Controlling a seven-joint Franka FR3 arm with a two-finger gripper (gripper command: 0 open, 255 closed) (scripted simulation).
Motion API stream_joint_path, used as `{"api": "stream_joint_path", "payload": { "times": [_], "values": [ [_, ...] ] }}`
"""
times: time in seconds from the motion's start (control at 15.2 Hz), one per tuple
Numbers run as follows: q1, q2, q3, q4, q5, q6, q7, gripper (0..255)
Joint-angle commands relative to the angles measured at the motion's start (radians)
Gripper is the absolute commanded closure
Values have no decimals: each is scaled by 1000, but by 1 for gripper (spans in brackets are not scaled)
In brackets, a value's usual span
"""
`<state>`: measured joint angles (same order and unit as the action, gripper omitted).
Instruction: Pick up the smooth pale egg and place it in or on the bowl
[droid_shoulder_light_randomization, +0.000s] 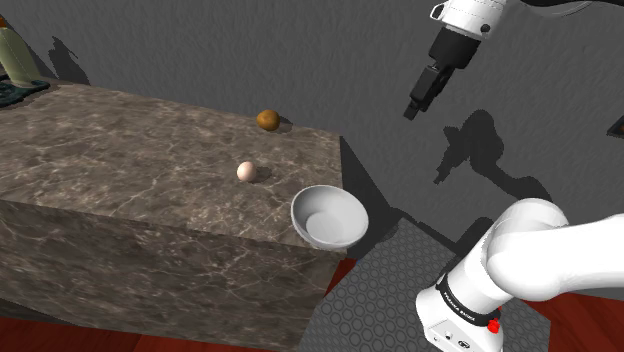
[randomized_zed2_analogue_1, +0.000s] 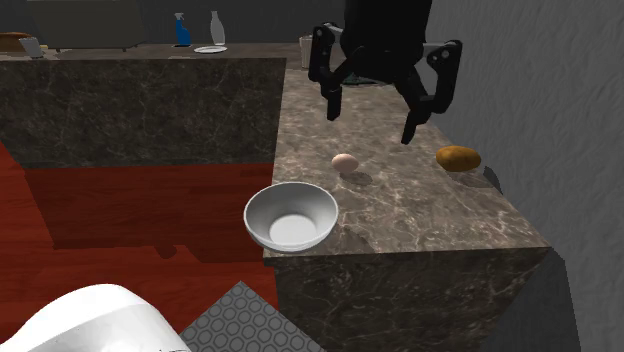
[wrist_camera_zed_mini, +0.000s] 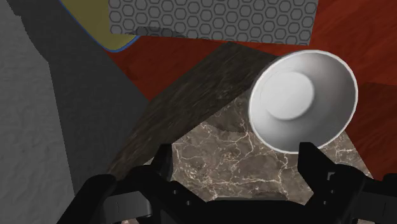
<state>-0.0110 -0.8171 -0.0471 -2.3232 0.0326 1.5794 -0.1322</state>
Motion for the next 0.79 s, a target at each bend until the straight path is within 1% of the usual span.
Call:
{"api": "stream_joint_path", "payload": {
  "times": [0.0,0.4,0.73],
  "values": [
    [0,0,0,0,0,0,0,0],
    [15,146,104,-11,27,156,115,0],
    [20,299,185,19,27,274,215,0]
  ]
}}
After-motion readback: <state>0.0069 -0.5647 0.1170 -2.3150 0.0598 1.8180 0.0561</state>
